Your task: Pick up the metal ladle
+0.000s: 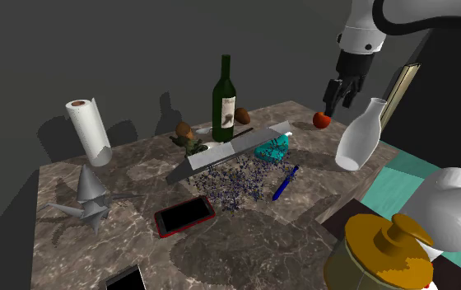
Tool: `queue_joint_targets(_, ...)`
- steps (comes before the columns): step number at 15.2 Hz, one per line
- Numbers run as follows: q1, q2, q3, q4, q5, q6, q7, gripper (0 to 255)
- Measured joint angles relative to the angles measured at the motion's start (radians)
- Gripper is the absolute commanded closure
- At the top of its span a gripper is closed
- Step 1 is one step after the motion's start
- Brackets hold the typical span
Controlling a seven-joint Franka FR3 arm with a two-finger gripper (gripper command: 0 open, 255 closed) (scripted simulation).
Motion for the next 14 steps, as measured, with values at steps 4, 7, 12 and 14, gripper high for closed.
queue_joint_targets(4, 0.002, 0.043, 0.013, -0.015, 0.051, 0.056, 0.055, 0)
queue_joint_targets(7, 0.006, 0.098, 0.026, -0.037, 0.120, 0.139, 0.123, 0)
queue_joint_targets(12, 0.016, 0.216, 0.046, -0.035, 0.235, 0.273, 0.221, 0)
queue_joint_targets(14, 0.022, 0.272, 0.055, -0.040, 0.283, 0.344, 0.254, 0)
